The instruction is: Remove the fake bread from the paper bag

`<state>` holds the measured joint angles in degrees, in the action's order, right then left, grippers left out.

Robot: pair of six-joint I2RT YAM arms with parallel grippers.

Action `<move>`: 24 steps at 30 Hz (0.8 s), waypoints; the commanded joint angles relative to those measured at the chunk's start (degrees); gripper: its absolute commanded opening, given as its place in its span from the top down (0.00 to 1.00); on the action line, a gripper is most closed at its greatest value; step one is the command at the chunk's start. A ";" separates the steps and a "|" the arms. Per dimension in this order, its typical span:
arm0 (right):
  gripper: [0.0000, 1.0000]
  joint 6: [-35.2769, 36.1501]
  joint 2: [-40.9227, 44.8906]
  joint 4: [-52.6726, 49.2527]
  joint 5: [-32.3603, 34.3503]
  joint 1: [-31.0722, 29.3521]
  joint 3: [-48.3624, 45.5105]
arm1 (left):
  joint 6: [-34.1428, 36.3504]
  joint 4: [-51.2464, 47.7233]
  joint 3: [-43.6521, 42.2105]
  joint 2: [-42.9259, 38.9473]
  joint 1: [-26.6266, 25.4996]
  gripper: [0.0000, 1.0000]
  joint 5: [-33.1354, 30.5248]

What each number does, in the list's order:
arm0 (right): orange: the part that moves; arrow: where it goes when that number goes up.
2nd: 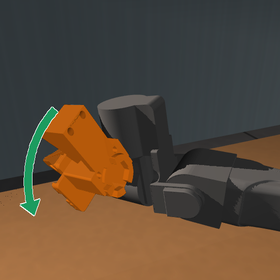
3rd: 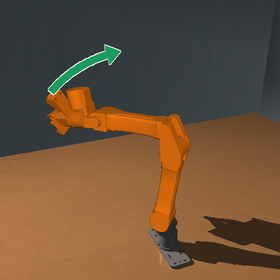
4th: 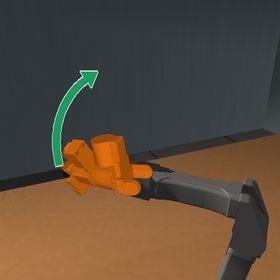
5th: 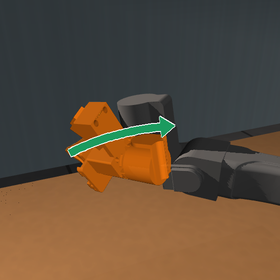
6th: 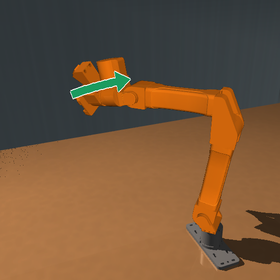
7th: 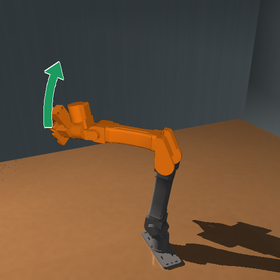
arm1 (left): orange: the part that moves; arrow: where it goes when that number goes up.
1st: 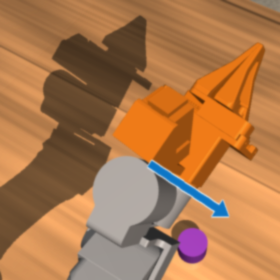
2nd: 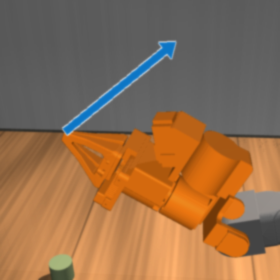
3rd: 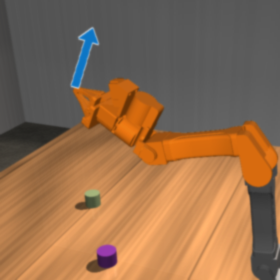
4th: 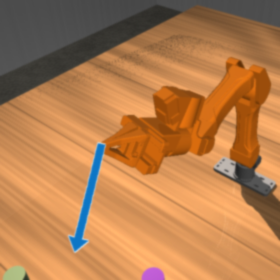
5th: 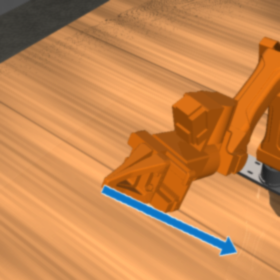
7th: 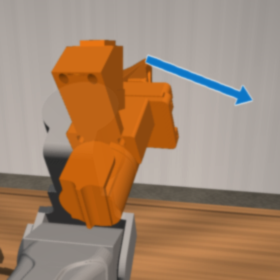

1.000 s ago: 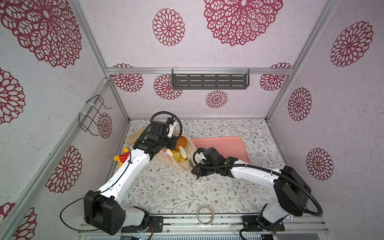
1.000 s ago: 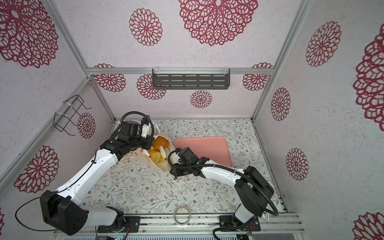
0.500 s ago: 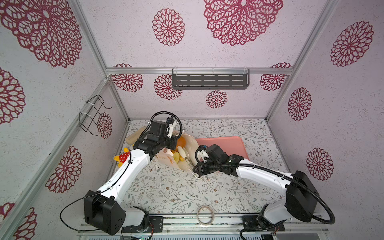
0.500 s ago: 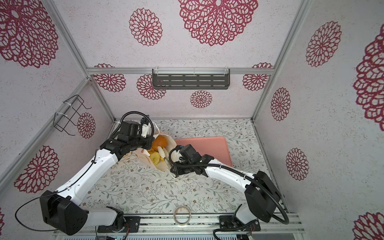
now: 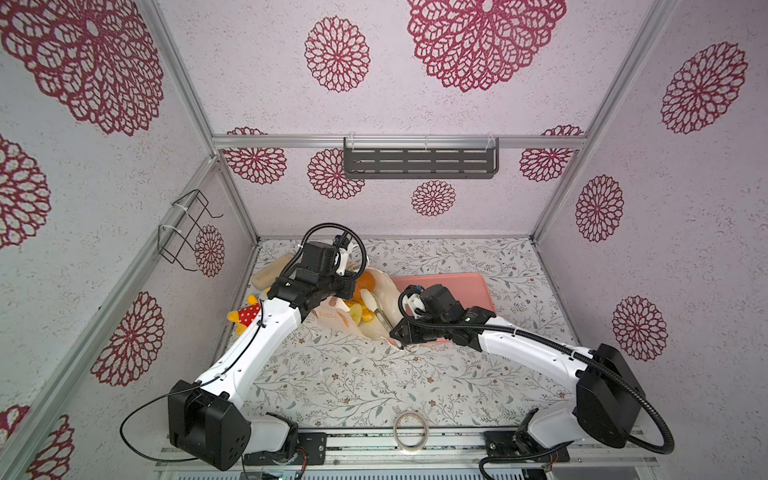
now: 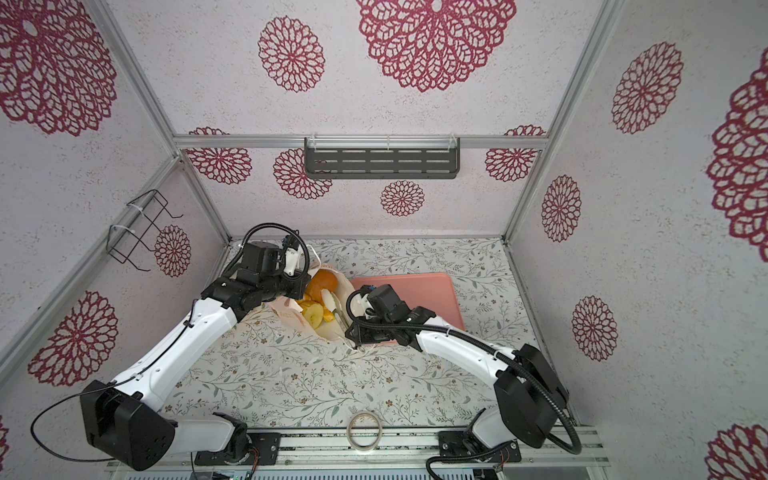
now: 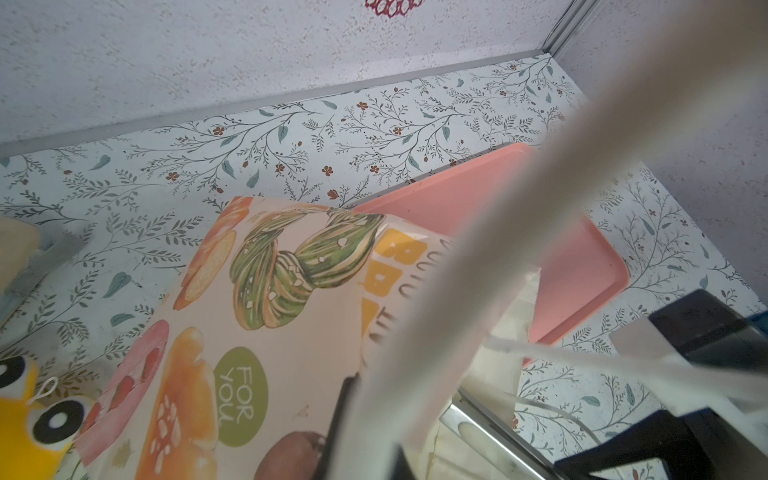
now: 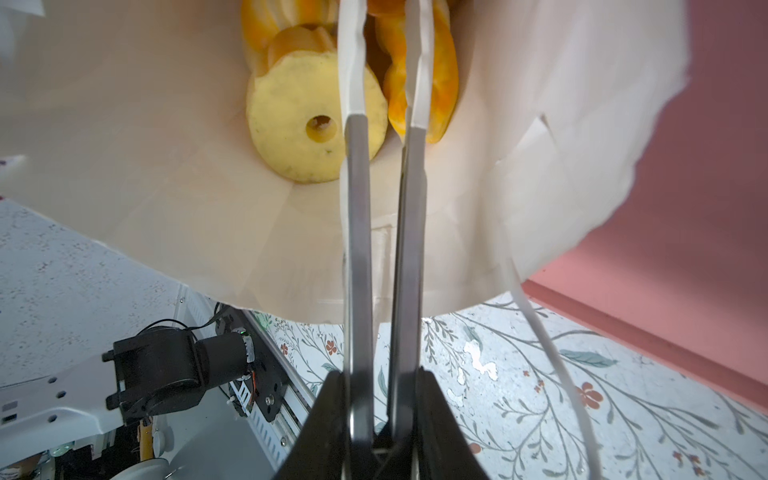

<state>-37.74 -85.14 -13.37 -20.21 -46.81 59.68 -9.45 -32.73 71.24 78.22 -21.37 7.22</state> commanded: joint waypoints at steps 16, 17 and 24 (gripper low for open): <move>0.94 -3.64 9.17 -3.88 -5.50 1.57 0.14 | -7.08 2.62 1.64 2.44 -0.87 1.00 -2.38; 0.96 -3.66 10.51 -4.15 -5.07 1.74 -1.17 | -7.33 2.91 1.54 2.70 -0.83 1.00 -2.39; 1.00 -5.74 17.72 -2.82 -3.18 2.82 -6.76 | -7.86 2.96 1.35 3.00 -0.87 1.00 -3.92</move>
<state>-42.17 -70.30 -18.74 -24.03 -44.45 52.84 -16.49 -30.70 71.72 80.31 -22.00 4.80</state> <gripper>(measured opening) 0.262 0.054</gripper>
